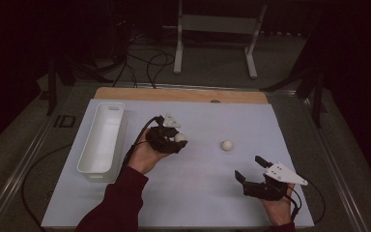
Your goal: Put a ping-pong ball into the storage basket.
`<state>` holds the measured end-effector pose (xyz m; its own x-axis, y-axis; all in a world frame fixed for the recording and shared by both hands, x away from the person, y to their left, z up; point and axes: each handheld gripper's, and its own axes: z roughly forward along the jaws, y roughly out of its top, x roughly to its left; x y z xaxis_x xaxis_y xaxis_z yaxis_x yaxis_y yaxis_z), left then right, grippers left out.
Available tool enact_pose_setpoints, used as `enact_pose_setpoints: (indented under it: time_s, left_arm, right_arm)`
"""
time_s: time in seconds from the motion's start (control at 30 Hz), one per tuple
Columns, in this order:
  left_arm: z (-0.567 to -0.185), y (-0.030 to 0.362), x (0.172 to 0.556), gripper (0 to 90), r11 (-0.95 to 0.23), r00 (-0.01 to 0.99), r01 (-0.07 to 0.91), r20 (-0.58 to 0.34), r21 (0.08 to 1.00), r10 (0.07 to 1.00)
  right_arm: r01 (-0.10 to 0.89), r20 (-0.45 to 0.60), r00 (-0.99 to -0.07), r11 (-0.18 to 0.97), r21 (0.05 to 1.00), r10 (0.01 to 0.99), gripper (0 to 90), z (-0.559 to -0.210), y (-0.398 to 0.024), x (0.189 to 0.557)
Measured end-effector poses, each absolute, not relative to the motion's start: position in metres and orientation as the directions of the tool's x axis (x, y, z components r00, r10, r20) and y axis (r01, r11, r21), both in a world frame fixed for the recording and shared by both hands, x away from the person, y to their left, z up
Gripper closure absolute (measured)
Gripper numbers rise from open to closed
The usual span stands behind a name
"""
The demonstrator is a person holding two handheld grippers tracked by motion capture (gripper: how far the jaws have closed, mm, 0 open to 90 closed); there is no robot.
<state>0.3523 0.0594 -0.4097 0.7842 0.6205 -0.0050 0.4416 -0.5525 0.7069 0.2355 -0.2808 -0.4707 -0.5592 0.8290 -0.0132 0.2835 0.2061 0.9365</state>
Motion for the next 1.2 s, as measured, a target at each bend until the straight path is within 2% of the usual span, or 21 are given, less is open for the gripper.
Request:
enact_pose_setpoints:
  time_s: [1.2]
  left_arm:
    - [-0.395, 0.087, 0.352, 51.3, -0.560, 0.809, 0.416, -0.010, 0.717, 0.588]
  right_arm:
    - [0.287, -0.012, -0.561, 0.208, 0.935, 0.828, 8.2, -0.471, -0.280, 0.236]
